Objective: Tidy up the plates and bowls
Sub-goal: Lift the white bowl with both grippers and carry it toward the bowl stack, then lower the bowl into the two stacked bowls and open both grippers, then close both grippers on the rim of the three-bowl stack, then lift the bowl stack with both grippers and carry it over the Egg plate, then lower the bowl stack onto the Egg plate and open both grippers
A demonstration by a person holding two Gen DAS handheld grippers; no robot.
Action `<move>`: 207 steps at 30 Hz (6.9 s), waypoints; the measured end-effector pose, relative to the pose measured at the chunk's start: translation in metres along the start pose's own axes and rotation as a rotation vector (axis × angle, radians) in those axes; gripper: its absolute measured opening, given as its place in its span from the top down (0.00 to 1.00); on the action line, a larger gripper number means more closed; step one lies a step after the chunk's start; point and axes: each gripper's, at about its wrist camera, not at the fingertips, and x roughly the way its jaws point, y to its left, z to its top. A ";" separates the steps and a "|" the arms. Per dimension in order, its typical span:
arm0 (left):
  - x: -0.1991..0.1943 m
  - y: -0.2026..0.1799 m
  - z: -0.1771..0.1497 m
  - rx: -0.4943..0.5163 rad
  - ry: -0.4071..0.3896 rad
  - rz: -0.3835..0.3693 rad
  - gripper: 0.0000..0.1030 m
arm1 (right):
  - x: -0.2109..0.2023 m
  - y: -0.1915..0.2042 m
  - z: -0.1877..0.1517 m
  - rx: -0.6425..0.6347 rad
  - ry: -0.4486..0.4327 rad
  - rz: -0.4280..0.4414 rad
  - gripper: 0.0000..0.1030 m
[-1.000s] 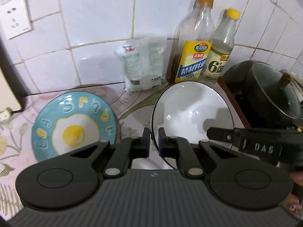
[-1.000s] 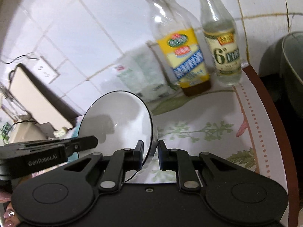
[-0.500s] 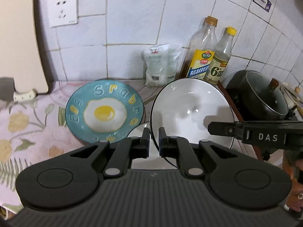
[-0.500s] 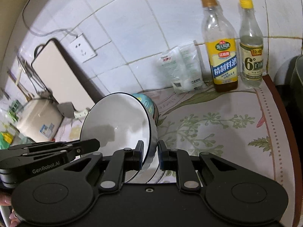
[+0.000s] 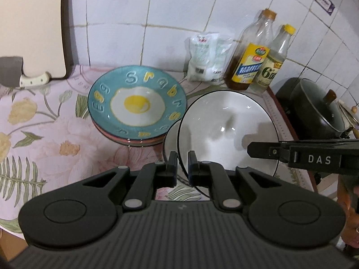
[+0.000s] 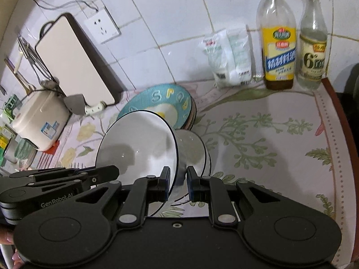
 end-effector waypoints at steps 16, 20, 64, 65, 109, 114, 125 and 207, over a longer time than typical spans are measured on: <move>0.053 0.019 0.003 -0.073 0.104 -0.012 0.90 | 0.039 0.001 0.008 -0.109 0.006 -0.056 0.80; 0.050 0.016 -0.003 -0.059 0.053 0.004 0.78 | 0.039 0.002 0.003 -0.144 -0.024 -0.038 0.72; 0.017 0.025 -0.112 0.145 -0.147 -0.163 0.52 | 0.005 0.015 -0.152 -0.408 -0.341 -0.019 0.41; 0.018 0.027 -0.113 0.149 -0.158 -0.163 0.52 | 0.009 0.014 -0.153 -0.412 -0.340 -0.017 0.40; 0.123 0.076 -0.047 -0.414 -0.068 -0.405 0.60 | 0.113 -0.013 -0.071 -0.259 -0.235 0.116 0.00; 0.122 0.074 -0.048 -0.401 -0.078 -0.392 0.61 | 0.116 -0.008 -0.075 -0.280 -0.249 0.088 0.00; 0.089 0.057 -0.065 -0.345 -0.065 -0.385 0.61 | 0.087 -0.002 -0.101 -0.257 -0.270 0.087 0.00; 0.004 0.101 0.012 -0.147 -0.276 -0.056 0.31 | 0.086 0.057 -0.065 -0.246 -0.516 -0.031 0.00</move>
